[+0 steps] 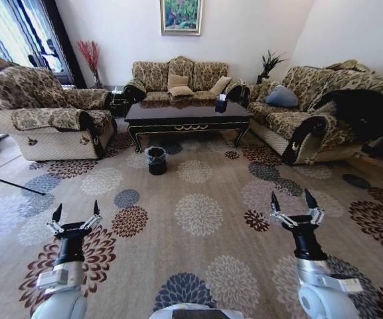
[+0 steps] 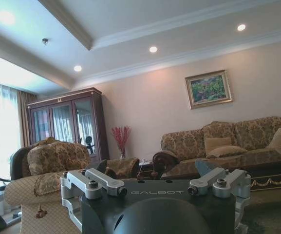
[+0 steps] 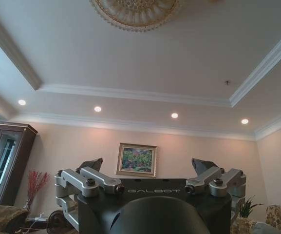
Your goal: Move to the front of the table and pick up the trash from the floor, then place it into the trash bin.
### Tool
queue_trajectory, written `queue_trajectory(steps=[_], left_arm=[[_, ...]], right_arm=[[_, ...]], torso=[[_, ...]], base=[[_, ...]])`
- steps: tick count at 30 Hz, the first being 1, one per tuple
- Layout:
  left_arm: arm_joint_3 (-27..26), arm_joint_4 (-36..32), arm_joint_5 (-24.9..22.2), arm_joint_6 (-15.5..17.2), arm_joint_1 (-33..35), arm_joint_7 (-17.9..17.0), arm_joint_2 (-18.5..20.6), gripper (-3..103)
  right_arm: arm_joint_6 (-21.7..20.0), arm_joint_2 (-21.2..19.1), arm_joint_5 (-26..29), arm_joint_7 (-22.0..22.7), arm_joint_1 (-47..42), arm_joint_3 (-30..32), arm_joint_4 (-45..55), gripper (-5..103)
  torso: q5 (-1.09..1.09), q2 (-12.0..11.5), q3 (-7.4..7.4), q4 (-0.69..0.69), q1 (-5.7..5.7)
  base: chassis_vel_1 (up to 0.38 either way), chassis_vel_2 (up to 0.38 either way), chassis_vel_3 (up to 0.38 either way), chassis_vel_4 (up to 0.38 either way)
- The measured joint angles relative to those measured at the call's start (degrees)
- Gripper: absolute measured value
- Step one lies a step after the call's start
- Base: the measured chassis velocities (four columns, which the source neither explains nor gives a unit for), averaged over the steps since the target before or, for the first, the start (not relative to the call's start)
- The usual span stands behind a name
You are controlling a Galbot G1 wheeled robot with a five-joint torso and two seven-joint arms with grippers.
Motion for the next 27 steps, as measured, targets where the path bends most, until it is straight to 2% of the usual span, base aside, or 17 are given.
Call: queue_trajectory(steps=[27], left_arm=[[0.0,0.0,0.0,0.0,0.0,0.0,0.0,100]], right_arm=[[0.0,0.0,0.0,0.0,0.0,0.0,0.0,100]], torso=[[0.0,6.5,3.82,0.01,2.72]], base=[[0.0,0.0,0.0,0.0]])
